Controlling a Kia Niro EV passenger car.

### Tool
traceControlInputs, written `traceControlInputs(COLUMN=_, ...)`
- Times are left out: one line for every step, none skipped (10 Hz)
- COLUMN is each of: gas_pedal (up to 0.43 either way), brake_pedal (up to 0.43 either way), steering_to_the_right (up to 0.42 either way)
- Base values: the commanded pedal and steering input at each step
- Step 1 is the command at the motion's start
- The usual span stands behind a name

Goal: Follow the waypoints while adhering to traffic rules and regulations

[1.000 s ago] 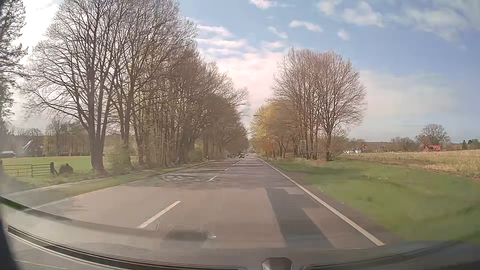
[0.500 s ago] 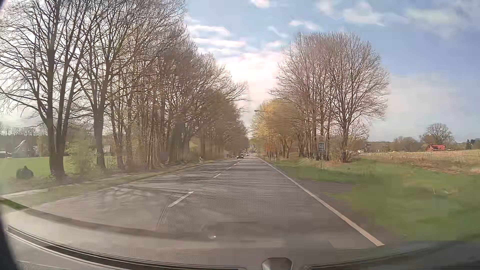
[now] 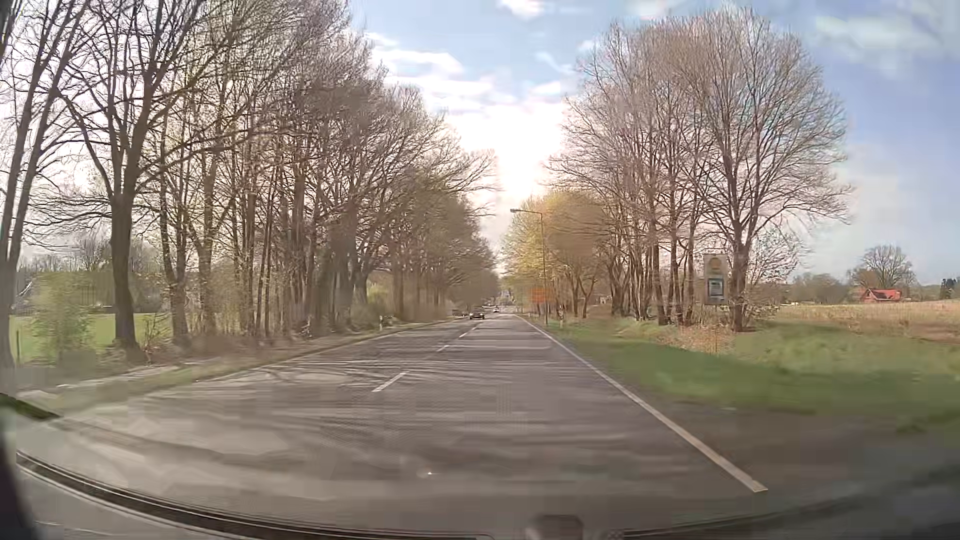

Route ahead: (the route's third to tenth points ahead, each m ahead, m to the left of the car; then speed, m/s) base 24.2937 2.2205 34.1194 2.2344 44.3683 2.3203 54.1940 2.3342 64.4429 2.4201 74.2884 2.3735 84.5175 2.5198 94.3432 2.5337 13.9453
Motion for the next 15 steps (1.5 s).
traceControlInputs(gas_pedal=0.157, brake_pedal=0.0, steering_to_the_right=-0.002)
traceControlInputs(gas_pedal=0.157, brake_pedal=0.0, steering_to_the_right=-0.002)
traceControlInputs(gas_pedal=0.157, brake_pedal=0.0, steering_to_the_right=-0.002)
traceControlInputs(gas_pedal=0.157, brake_pedal=0.0, steering_to_the_right=-0.002)
traceControlInputs(gas_pedal=0.157, brake_pedal=0.0, steering_to_the_right=-0.002)
traceControlInputs(gas_pedal=0.157, brake_pedal=0.0, steering_to_the_right=-0.002)
traceControlInputs(gas_pedal=0.157, brake_pedal=0.0, steering_to_the_right=-0.002)
traceControlInputs(gas_pedal=0.157, brake_pedal=0.0, steering_to_the_right=-0.002)
traceControlInputs(gas_pedal=0.157, brake_pedal=0.0, steering_to_the_right=-0.002)
traceControlInputs(gas_pedal=0.157, brake_pedal=0.0, steering_to_the_right=-0.002)
traceControlInputs(gas_pedal=0.157, brake_pedal=0.0, steering_to_the_right=-0.001)
traceControlInputs(gas_pedal=0.157, brake_pedal=0.0, steering_to_the_right=-0.002)
traceControlInputs(gas_pedal=0.157, brake_pedal=0.0, steering_to_the_right=-0.002)
traceControlInputs(gas_pedal=0.157, brake_pedal=0.0, steering_to_the_right=-0.001)
traceControlInputs(gas_pedal=0.157, brake_pedal=0.0, steering_to_the_right=-0.001)
